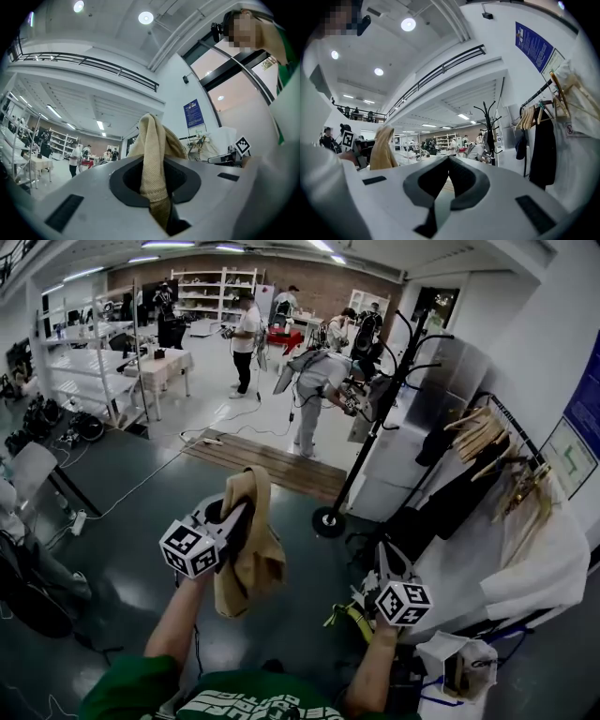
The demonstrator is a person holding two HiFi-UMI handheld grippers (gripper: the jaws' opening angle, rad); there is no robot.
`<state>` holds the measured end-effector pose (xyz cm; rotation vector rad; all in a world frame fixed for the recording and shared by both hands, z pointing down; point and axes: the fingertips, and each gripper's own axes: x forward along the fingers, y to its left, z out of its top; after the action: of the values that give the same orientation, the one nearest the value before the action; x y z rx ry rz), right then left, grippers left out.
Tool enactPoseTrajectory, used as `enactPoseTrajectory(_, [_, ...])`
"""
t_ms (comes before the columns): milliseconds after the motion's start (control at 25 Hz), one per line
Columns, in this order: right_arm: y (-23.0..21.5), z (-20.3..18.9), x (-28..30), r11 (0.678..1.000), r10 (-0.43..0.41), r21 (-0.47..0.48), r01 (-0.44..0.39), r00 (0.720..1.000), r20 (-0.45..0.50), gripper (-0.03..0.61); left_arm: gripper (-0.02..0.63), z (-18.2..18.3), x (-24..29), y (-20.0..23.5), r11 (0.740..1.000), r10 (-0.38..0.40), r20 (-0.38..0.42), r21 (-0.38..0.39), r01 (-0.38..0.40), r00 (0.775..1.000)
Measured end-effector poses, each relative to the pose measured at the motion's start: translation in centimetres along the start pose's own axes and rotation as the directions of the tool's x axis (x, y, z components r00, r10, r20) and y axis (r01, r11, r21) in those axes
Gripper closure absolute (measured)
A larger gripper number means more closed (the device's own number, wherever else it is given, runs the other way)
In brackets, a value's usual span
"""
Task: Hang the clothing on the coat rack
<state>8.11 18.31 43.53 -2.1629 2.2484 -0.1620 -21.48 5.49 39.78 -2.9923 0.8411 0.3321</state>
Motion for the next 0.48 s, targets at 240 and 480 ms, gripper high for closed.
enactPoseTrajectory(240, [-3.7, 0.3, 3.8, 1.000, 0.029, 0.001, -0.029, 1.000, -0.008, 0.571, 0.572, -1.1, 4.7, 1.5, 0.999, 0.035, -0.002, -0.009, -0.035, 0.999])
enactPoseTrajectory(480, [-6.5, 0.2, 6.8, 0.999, 0.046, 0.006, -0.046, 0.999, -0.012, 0.571, 0.572, -2.3, 8.3, 2.2, 0.999, 0.052, -0.003, -0.017, -0.052, 0.999])
